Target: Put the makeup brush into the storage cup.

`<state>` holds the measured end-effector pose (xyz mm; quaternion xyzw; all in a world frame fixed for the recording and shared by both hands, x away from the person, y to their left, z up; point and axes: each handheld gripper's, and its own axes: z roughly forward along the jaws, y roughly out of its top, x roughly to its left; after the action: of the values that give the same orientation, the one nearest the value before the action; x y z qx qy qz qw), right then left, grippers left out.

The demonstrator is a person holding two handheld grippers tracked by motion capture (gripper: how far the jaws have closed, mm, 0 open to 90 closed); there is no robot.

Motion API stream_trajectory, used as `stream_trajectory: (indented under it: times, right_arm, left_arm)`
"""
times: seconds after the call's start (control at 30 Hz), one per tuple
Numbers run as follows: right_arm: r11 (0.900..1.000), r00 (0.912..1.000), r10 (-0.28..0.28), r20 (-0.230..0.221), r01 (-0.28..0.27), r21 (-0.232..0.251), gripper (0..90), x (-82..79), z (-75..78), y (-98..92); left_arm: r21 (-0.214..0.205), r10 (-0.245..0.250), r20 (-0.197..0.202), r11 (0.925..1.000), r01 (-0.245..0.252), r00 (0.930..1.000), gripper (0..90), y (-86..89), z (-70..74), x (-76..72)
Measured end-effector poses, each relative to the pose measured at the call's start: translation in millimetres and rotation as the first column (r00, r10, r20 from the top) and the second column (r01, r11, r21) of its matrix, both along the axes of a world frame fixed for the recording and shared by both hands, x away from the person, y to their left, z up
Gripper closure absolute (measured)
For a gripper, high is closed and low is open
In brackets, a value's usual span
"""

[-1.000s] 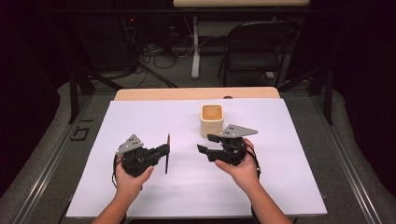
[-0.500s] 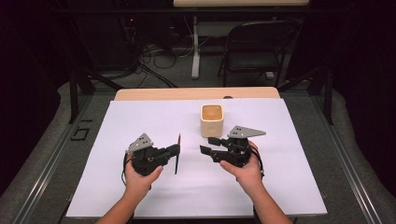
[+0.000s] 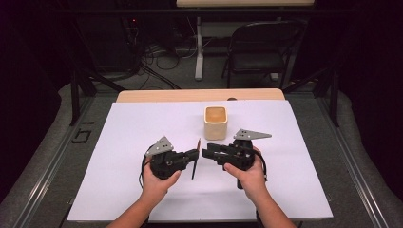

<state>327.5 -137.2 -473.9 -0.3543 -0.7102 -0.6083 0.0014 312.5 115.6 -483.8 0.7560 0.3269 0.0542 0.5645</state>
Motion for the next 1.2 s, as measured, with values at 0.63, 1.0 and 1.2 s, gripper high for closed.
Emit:
stream_trajectory:
  times: [0.63, 1.0, 1.2]
  right_arm:
    - [0.9994, 0.9984, 0.000, -0.056, 0.001, 0.034, 73.0, 2.8, -7.1, 5.6]
    - [0.9986, 0.9968, 0.000, -0.079, 0.004, 0.054, 77.7, 3.9, -7.8, 5.2]
    - [0.9972, 0.9956, 0.005, -0.094, 0.002, 0.075, 79.5, 4.2, -8.2, 5.0]
  left_arm:
    - [0.014, -0.009, -0.011, 0.9999, 0.010, 0.9999, 83.7, -5.3, -6.8, -3.9]
    - [0.025, -0.019, -0.004, 0.9995, 0.019, 0.9998, 83.7, -7.7, -7.3, -5.8]
    - [0.027, -0.022, -0.003, 0.9994, 0.022, 0.9998, 83.7, -8.4, -7.3, -6.4]
